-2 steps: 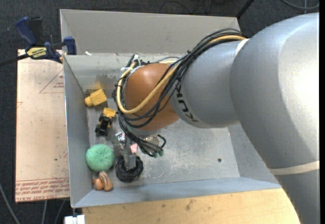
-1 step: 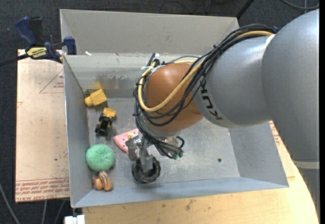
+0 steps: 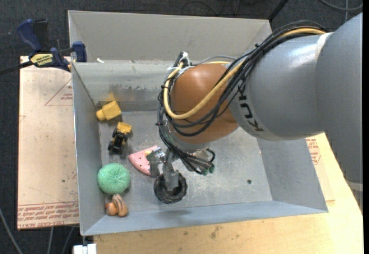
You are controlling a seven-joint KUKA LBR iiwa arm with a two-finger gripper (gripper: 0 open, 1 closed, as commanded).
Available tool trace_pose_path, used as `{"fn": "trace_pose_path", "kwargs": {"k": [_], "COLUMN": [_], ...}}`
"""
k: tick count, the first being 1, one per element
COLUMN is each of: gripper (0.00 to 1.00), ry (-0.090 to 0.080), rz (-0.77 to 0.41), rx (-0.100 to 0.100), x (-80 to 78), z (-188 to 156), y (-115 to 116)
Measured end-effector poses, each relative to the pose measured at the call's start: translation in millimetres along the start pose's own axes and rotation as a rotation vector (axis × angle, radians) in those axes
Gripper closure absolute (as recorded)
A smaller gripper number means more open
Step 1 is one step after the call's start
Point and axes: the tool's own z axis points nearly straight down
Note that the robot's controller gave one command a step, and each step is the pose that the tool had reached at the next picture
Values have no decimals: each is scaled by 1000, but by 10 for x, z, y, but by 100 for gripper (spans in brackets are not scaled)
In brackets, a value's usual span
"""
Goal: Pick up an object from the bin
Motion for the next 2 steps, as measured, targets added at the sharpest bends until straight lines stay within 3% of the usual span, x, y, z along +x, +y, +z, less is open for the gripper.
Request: {"fn": "trace_pose_path", "kwargs": {"k": [1,2], "gripper": [100,100], "ry": [6,-1], "rz": [1,4], "rx": [-2,-1], "x": [-197,-279], "z": [-477,-1631], "y": [-58,-40]}}
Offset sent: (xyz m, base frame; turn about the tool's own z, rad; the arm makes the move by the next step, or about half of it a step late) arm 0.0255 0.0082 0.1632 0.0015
